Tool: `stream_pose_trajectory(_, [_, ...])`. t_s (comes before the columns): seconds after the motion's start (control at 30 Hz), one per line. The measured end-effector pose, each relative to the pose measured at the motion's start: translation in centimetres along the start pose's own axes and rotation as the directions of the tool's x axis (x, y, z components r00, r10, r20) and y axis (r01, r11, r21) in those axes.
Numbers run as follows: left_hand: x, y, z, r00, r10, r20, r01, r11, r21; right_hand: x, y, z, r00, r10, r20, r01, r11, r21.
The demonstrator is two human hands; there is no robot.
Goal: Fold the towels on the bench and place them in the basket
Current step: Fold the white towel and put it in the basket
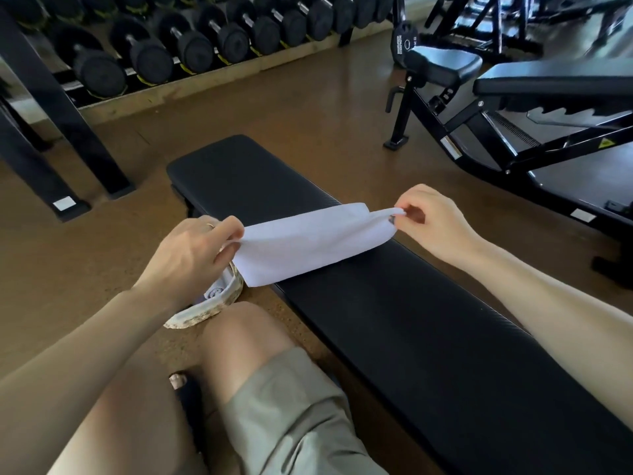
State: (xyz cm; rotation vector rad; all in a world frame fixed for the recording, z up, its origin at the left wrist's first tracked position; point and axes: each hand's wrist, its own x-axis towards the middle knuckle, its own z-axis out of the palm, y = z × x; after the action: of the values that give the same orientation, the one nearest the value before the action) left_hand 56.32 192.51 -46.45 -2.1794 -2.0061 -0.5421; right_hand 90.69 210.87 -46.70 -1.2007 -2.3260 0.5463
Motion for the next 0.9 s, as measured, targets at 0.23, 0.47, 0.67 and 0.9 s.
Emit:
stream_pose_trajectory(0.23, [0.6,-1.7,-0.7,0.999,-0.026,-0.044,0.023,0.998,-0.051,0.7,-1.6,-0.3,0.998,-0.038,-0.048,0.04,0.998,0.043])
stream_pose_trajectory(0.47, [1.1,-3.9,-0.6,0.995,0.081,0.062,-0.088,0.988,0.123,1.7,-2.3,-1.0,0.975,-0.191,0.116,0.209,0.964,-0.167])
stream_pose_trajectory(0.67, [1.5,-4.3,-0.7,0.989,0.134,0.066,-0.142,0.98,0.14,2.1,-2.6,-1.8,0.976,-0.092,0.196,0.119,0.984,-0.13])
stream_pose_trajectory(0.9, [1.5,-3.5,-1.8,0.996,0.094,-0.002,-0.094,0.995,0.025,1.8,-3.1,-2.6,0.993,0.008,0.115,-0.004,0.999,-0.035])
